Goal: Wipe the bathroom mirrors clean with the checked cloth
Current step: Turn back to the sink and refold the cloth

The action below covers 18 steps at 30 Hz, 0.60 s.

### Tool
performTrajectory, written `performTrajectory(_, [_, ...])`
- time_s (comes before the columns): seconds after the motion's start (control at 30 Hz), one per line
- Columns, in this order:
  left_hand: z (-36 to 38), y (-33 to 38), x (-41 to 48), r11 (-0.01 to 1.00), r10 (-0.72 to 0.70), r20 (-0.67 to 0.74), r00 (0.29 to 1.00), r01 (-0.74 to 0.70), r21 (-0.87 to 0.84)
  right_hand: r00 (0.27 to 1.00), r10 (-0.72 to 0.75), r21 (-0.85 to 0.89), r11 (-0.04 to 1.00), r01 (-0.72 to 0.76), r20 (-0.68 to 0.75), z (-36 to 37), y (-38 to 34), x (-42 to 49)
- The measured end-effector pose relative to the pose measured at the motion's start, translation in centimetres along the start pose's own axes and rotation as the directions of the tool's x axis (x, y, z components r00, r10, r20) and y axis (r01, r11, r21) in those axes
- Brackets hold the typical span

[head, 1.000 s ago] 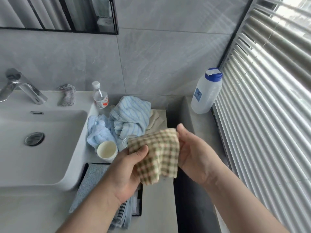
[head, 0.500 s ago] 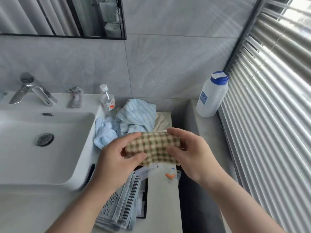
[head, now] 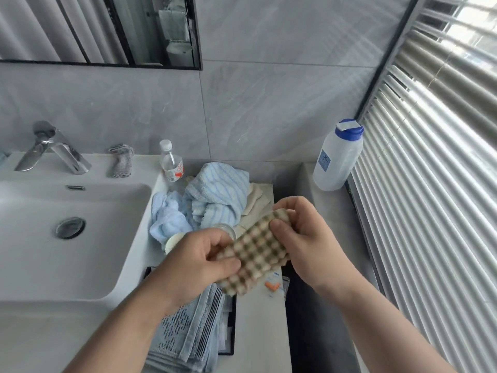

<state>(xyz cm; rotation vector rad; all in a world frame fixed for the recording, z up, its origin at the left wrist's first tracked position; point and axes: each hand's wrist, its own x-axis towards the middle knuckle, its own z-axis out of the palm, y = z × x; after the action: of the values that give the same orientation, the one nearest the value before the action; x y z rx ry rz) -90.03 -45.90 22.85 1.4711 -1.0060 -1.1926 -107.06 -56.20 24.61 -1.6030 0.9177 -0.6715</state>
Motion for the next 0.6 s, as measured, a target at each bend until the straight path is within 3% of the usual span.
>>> performTrajectory(0.1, [0.0,0.5,0.1,0.998,-0.042,0.121,0.992,0.037,0.042,1.0,0.0,-0.003,1.0,0.0,0.02,0.2,-0.1,-0.1])
performTrajectory(0.37, [1.2,0.0,0.7,0.975,0.032,-0.167,0.986,0.006,0.223,0.999,-0.002,0.04,0.999,0.003,-0.035,0.9,-0.2,-0.5])
performTrajectory(0.47, [1.5,0.0,0.6,0.988,0.025,-0.21,0.977,0.008,0.153,0.997,0.021,0.089,0.996,-0.014,-0.071,0.8,-0.4,-0.4])
performTrajectory(0.6, [1.6,-0.1,0.2,0.999,-0.04,-0.094,0.995,0.042,0.024,0.999,0.02,0.106,0.994,-0.015,-0.048,0.7,-0.6,-0.2])
